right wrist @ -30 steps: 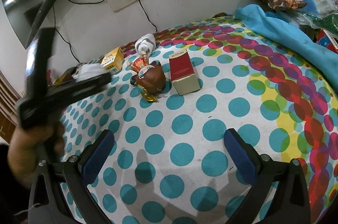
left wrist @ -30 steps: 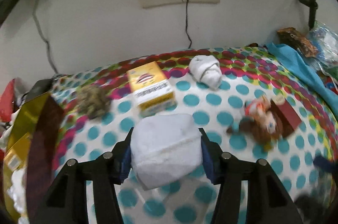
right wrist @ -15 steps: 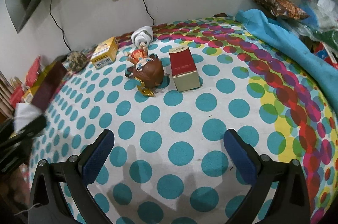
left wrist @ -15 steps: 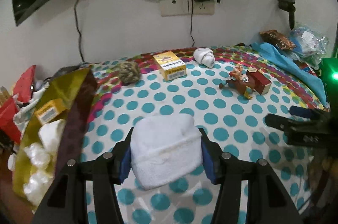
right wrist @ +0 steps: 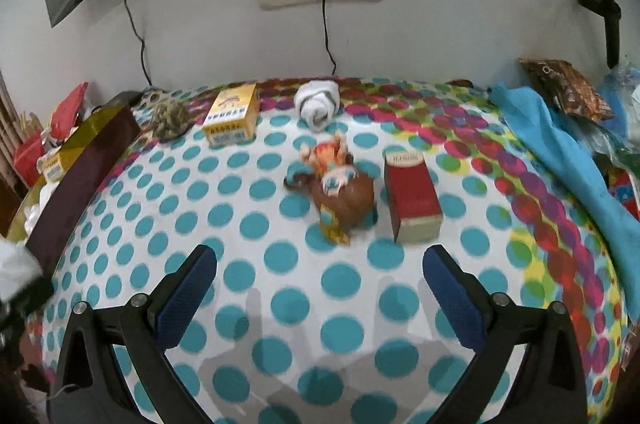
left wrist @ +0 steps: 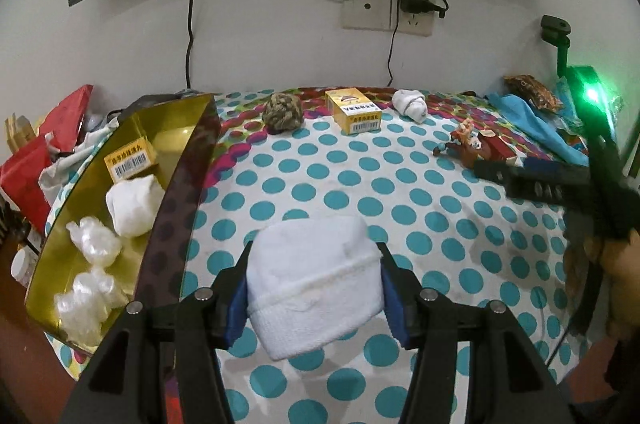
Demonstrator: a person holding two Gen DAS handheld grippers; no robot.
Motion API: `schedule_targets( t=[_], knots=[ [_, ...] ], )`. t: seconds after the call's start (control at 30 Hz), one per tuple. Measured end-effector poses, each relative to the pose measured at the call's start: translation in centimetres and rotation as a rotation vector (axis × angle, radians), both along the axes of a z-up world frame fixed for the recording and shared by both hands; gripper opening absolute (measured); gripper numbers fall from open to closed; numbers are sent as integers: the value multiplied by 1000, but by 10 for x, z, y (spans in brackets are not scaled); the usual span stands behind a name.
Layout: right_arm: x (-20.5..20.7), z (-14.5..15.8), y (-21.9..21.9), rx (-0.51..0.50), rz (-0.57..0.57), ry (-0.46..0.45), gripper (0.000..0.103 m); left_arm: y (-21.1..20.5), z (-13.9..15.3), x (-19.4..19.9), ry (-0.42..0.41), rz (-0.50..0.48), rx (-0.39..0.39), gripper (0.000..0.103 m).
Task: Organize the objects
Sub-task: 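Lift the white cloth with the left gripper while the right grasps the figurine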
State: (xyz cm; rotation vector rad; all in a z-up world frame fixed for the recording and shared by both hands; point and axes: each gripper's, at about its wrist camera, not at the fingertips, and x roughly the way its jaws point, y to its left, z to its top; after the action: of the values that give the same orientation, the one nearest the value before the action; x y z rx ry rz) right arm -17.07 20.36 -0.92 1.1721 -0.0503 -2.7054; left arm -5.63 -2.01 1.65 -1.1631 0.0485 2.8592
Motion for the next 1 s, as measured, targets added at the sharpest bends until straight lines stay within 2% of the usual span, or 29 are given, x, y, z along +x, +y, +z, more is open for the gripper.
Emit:
schedule_targets(
  t=[0.1, 0.17, 0.23, 0.3, 0.43, 0.6, 0.73, 0.83, 1.0],
  knots=[
    [-14, -2, 2, -29, 7, -22, 101, 1, -4, 1, -8, -8, 3, 56],
    [-25, -6, -3, 6, 30, -29, 93, 1, -6, 1, -13, -9, 7, 56],
    [-41, -14, -7, 54, 43, -65, 68, 0, -9, 1, -20, -7, 10, 57],
    [-55, -24, -9, 75, 66, -101, 59, -3, -12, 0, -27, 0, 9, 57],
    [-68, -21, -11, 103, 76, -85, 47, -13, -18, -3, -43, 20, 23, 57],
    [-75, -15, -17, 153, 86, -80, 41, -19, -20, -3, -43, 37, 32, 57],
    [-59, -12, -21, 219, 60, -19, 40, -22, -17, -1, -35, 46, 26, 57],
    [-41, 1, -25, 226, 87, 19, 40, -24, -15, 1, -34, 61, 29, 57],
    [-11, 19, -31, 170, 129, 45, 40, -24, -6, 7, -19, 71, 28, 57]
  ],
)
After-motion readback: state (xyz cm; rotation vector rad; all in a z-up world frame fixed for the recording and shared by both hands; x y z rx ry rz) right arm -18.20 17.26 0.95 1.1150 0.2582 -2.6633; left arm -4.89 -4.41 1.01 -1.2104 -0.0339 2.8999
